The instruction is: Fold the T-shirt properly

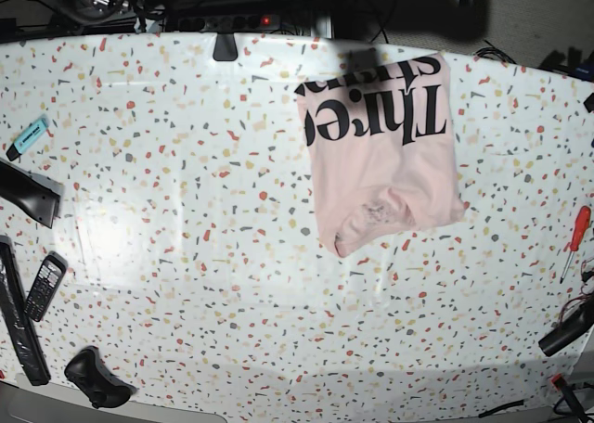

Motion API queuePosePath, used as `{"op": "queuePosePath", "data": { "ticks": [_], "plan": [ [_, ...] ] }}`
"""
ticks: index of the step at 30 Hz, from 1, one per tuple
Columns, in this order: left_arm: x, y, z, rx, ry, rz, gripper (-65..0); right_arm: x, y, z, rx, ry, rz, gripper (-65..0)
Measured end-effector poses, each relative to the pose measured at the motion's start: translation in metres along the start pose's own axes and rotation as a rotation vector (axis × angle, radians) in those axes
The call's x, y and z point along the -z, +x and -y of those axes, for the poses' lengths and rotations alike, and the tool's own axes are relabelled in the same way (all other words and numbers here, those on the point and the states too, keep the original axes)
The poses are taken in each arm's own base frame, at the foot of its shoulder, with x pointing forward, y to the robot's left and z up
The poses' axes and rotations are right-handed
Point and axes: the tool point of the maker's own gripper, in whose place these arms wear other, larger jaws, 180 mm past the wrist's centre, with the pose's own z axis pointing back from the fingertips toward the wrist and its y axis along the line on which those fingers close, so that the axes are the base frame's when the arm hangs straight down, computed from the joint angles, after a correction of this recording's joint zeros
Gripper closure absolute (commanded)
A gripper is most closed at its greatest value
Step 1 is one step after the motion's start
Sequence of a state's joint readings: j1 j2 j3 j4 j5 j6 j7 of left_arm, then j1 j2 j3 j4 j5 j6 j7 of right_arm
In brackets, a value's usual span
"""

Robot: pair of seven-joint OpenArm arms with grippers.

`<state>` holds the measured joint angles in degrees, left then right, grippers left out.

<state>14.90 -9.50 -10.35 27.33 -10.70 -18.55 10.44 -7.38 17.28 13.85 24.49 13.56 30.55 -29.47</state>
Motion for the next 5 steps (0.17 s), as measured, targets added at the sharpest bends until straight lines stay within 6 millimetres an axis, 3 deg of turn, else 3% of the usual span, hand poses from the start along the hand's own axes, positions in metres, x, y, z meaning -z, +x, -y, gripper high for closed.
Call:
{"op": "queuePosePath", "data": {
  "ticks": [5],
  "plan": [
    [0.0004, -0.0004, 0.0013, 0.000, -0.002, -0.001, 0.0, 0.0059, -0.0092, 0.0012, -0.094, -0.068, -0.050, 0.0]
  ]
}}
